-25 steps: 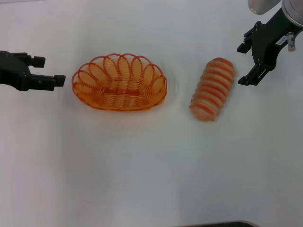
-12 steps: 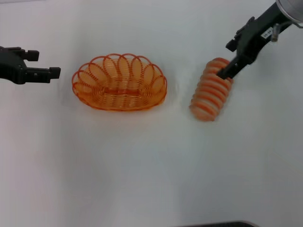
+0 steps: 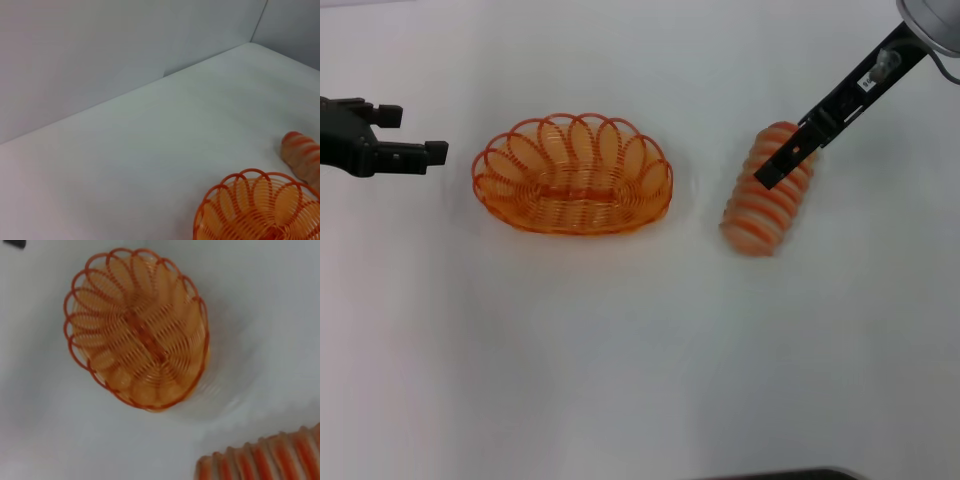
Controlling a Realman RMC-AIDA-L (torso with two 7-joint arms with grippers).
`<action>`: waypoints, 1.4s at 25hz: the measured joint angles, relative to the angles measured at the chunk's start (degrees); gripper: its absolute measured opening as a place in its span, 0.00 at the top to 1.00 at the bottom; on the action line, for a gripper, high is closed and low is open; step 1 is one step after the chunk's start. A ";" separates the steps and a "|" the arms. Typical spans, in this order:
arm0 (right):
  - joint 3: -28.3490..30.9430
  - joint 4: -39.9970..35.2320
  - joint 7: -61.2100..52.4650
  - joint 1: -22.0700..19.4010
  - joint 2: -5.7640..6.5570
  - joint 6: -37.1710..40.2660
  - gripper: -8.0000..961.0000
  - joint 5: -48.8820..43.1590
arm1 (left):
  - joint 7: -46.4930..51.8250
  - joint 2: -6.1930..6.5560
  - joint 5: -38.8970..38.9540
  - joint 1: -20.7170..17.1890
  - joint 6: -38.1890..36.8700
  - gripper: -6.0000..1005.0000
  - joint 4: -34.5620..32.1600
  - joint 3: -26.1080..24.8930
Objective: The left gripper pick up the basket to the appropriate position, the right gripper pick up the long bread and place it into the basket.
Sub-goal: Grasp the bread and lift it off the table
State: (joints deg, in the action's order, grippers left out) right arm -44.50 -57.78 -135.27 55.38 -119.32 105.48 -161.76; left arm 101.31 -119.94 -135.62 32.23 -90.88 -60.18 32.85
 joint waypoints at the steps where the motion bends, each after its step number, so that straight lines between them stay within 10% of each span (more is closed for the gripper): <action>1: 0.17 0.06 -1.77 -0.04 0.00 -0.01 0.03 0.15 | -0.01 -0.02 0.01 0.00 0.05 0.13 -0.03 0.01; 35: -2.78 5.37 -32.71 -5.38 1.22 -6.01 0.04 0.55 | -1.55 0.21 0.45 1.29 4.31 0.13 -1.30 0.29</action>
State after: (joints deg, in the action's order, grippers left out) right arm -47.28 -52.41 -167.98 50.00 -118.10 99.47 -161.21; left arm 99.76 -119.74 -135.17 33.51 -86.57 -61.49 33.14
